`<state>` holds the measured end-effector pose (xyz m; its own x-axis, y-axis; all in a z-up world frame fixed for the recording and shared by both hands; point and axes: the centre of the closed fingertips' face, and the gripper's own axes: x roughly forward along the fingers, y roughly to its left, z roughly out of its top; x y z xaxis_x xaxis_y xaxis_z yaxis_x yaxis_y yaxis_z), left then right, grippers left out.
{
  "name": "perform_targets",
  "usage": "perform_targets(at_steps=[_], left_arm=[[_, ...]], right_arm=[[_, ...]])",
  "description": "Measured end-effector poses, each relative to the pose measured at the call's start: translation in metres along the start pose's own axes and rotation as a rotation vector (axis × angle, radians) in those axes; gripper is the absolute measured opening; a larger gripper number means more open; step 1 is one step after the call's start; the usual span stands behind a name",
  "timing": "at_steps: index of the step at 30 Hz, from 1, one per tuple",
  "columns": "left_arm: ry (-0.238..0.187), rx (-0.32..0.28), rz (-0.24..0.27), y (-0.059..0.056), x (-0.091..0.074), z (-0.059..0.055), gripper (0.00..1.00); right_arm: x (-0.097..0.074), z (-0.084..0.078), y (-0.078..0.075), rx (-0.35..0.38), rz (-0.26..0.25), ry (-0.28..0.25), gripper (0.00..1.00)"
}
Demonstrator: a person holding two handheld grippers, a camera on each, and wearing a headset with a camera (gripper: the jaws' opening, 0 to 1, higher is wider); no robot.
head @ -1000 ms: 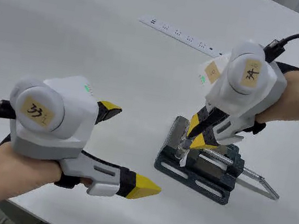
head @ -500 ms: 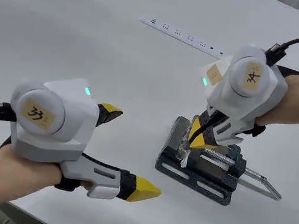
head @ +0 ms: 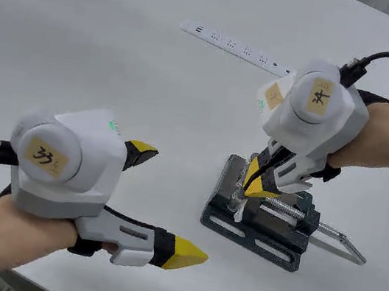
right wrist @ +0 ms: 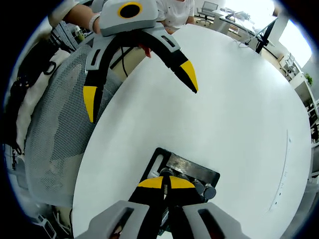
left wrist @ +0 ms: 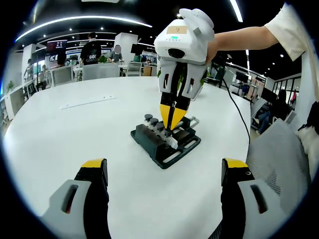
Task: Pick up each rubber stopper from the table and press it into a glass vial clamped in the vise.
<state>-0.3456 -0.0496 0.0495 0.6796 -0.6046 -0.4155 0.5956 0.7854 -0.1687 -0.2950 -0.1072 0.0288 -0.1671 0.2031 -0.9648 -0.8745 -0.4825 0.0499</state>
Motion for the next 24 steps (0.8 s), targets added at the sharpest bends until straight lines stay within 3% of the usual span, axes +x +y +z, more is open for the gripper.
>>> perform_targets(at_steps=[2,7,18,23,24], left_arm=[[0.0,-0.002,0.002,0.003,0.0001,-0.0008,0.94],[-0.006,-0.012,0.006,0.007,0.001,-0.001,0.94],[-0.008,-0.027,0.008,0.0075,0.0041,-0.0027,0.94],[-0.012,-0.04,0.009,0.0076,0.0036,-0.0038,0.94],[-0.011,-0.038,0.01,0.0079,0.0039,-0.0046,0.94]], right_arm=[[0.0003,-0.0001,0.001,0.046,0.013,0.005,0.0],[0.0006,-0.0004,0.001,0.042,0.02,0.008,0.0],[0.0025,0.002,0.0051,0.047,0.052,0.074,0.0],[0.0028,-0.0009,0.0035,0.081,0.04,0.086,0.0],[0.0026,-0.0008,0.0044,0.061,0.043,0.087,0.0]])
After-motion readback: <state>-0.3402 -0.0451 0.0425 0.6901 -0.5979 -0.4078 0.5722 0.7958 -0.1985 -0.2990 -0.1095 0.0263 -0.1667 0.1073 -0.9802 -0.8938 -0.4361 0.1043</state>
